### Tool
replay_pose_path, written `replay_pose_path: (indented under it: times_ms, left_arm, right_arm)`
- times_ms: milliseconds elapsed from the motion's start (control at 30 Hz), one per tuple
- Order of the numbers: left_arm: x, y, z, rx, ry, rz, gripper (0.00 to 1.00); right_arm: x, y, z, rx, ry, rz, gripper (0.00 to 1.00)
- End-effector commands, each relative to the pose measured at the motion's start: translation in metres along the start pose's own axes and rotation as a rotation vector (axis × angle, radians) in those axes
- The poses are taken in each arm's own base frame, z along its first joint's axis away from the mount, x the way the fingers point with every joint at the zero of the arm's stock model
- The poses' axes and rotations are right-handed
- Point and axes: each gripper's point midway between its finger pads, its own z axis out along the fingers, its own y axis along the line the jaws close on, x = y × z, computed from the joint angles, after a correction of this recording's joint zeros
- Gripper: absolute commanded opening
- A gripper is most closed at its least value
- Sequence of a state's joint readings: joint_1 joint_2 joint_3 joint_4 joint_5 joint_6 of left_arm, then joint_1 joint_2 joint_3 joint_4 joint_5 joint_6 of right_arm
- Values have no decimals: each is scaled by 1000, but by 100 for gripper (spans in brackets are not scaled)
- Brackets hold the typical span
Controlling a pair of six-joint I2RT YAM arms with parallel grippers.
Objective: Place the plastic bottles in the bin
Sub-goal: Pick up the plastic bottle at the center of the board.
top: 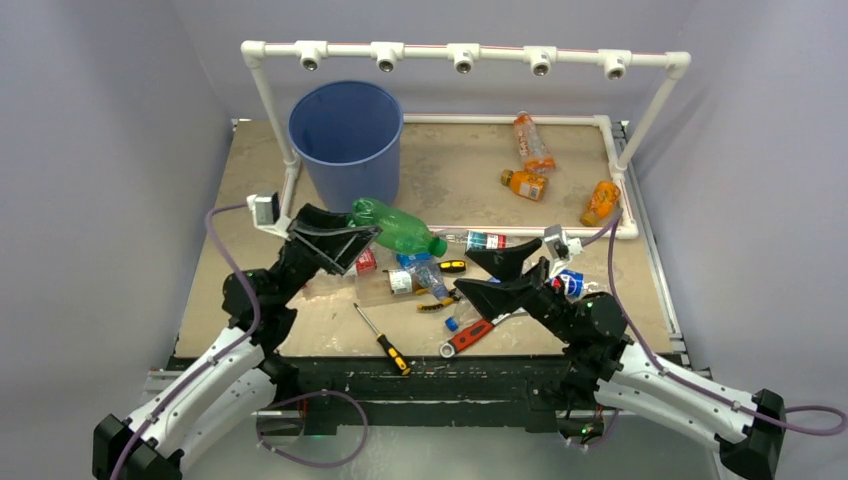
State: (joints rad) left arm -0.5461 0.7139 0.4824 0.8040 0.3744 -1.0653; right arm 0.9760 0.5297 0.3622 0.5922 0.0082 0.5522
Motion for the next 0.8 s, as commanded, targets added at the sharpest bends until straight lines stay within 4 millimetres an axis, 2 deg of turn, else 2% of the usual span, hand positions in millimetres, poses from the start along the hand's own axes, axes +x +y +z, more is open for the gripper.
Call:
replay_pose_path:
  times_ms: [0,100,200,400,667,767]
  left_arm:
    - [-47,-28,-14,93,-277,-139,0]
    - [-50,-28,-20,109,-306,-202,0]
    - [-51,-31,-20,122,-307,-231,0]
    - [-52,-33,-20,132,-311,-250,0]
    - [-50,-33,-23,127,-304,-258,0]
    - [-50,-33,-23,129,-303,-260,0]
  right_arm:
    - [-40,32,-6,-155,-205,126,89]
    - [-49,39,-5,-203,-259,173,85]
    - [-56,50,4,-255,-271,199,84]
    - [-57,65,31,-325,-256,243,82]
    - [-61,62,46,-326,-295,324,73]
    - [-57,62,59,-317,-264,327,73]
